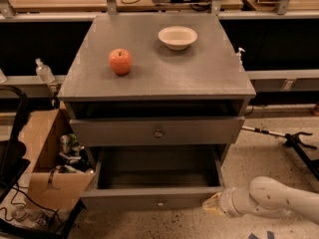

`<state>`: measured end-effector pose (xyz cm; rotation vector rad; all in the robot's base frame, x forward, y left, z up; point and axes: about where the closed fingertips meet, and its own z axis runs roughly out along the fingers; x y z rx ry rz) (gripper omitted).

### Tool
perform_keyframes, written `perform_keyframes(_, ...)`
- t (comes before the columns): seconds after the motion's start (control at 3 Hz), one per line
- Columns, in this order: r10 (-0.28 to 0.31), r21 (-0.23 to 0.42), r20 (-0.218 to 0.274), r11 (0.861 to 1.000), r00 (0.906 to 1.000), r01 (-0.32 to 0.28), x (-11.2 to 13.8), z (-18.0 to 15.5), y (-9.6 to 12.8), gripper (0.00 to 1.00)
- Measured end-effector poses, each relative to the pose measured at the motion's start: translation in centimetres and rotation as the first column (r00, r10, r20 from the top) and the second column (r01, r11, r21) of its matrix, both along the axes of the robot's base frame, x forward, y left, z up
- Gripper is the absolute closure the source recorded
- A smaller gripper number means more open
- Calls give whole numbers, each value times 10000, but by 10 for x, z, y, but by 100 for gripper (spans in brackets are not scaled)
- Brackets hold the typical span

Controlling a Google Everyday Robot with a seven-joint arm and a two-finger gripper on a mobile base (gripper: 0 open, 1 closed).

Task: Close middle drawer

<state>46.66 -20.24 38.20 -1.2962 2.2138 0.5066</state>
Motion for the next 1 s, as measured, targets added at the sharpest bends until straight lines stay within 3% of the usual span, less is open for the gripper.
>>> perform_keyframes(0.33,-38,9,-107,10000,9999,38,53,0,8,100)
perform_keyframes(1.0,323,10,55,9995,9995,-323,70,2,19,100)
